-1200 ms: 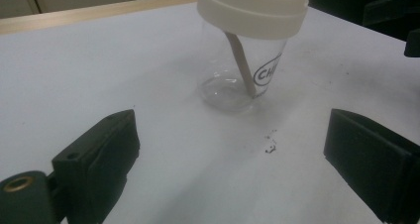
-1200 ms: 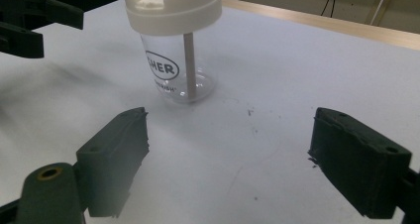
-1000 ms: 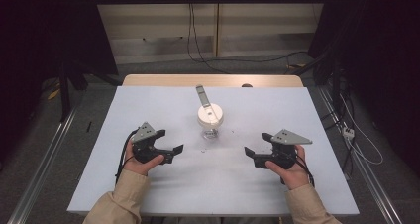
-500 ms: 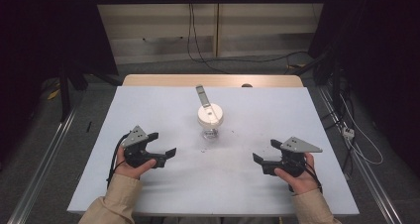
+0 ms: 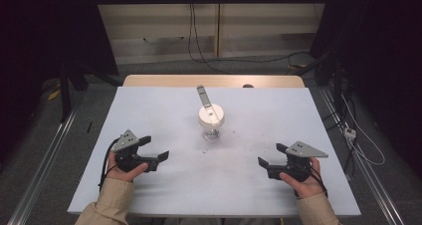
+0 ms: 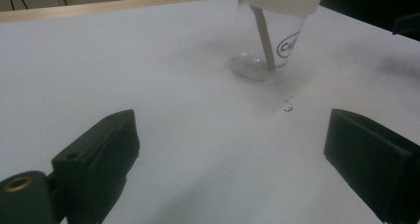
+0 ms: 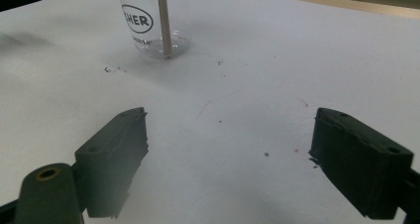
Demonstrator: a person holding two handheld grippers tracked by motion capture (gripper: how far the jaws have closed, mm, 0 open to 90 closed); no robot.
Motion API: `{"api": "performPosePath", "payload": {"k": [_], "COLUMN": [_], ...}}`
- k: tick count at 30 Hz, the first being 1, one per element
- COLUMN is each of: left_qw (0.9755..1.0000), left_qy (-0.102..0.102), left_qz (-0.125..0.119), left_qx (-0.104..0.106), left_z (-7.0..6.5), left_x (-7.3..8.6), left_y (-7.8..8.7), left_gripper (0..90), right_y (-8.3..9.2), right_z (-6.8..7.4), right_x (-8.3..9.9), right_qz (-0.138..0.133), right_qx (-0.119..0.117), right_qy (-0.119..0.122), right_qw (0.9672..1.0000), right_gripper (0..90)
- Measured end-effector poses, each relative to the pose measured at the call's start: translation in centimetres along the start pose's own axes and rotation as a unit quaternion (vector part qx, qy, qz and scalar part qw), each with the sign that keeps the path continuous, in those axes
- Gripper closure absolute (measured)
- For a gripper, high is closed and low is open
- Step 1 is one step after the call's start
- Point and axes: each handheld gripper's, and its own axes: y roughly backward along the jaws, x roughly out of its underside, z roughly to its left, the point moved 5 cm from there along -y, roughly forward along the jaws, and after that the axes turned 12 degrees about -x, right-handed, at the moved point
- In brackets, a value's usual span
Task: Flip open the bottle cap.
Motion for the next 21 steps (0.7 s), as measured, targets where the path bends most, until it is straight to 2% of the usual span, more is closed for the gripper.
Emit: {"api": "performPosePath", "payload": {"k": [8, 17, 21], "left_qw": [0.9999, 0.9999, 0.9997], "left_qy": [0.01, 0.002, -0.005], "left_qz": [-0.004, 0.004, 0.012], "left_qx": [-0.006, -0.011, -0.019], "left_z": [0.6, 0.9, 1.2], "left_x": [0.4, 0.9, 1.2], "left_y": [0.6, 0.7, 0.4], "left_gripper": [6.4, 6.4, 6.2], "right_y": [0.3, 0.5, 0.5], "right_z": [-0.1, -0.3, -0.6], "right_x": [0.5, 0.7, 0.8], "right_qz": [0.007, 0.008, 0.012], "right_qx": [0.001, 0.007, 0.012], "right_qy": [0.002, -0.003, -0.004], "right_qw": [1.0, 0.9999, 0.9999], "right_gripper": [14.2, 14.1, 13.8]}}
